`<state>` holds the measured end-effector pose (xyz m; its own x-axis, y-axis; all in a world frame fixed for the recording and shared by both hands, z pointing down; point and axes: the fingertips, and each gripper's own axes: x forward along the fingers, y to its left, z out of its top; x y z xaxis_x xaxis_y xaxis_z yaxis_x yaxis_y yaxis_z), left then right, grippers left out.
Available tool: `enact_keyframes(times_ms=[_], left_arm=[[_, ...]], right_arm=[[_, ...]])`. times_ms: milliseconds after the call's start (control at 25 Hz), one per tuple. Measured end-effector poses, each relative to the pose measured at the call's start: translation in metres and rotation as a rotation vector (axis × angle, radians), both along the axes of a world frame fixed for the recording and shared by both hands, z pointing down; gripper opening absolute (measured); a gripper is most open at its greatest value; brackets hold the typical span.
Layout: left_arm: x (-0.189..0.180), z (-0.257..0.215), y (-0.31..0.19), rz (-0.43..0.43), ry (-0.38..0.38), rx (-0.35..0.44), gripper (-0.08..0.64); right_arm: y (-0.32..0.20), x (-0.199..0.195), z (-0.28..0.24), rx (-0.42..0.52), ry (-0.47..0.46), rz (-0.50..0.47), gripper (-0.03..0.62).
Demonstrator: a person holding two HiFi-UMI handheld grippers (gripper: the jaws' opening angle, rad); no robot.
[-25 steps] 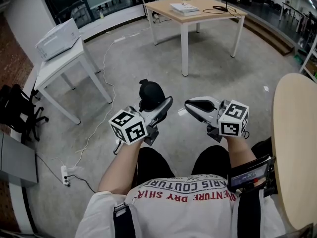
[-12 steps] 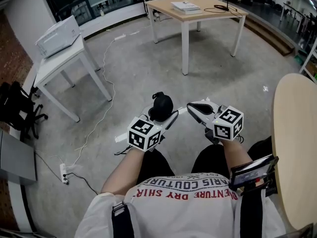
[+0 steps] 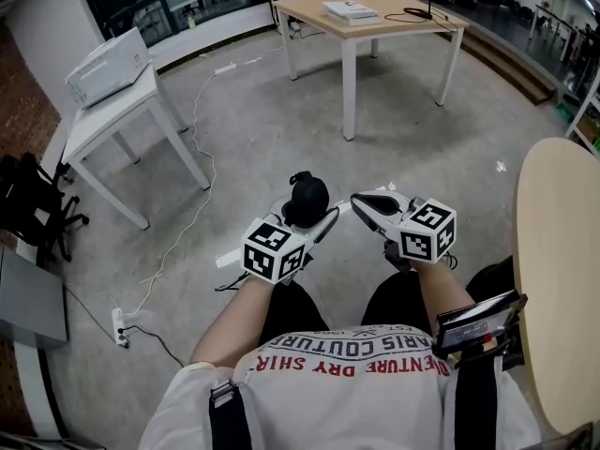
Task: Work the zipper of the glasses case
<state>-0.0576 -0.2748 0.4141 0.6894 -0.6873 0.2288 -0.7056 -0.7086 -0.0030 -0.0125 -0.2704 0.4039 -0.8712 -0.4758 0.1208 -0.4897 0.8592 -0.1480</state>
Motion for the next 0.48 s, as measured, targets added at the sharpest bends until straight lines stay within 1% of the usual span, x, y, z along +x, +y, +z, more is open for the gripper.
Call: enact_keyframes(times_ms=[480], left_arm=[[-0.0029, 0.0008, -0.0006, 0.004, 0.005, -0.008, 0.252]], right_arm=[[-0.0001, -0.0049, 0.0006, -0.009, 0.003, -0.003, -0.002]])
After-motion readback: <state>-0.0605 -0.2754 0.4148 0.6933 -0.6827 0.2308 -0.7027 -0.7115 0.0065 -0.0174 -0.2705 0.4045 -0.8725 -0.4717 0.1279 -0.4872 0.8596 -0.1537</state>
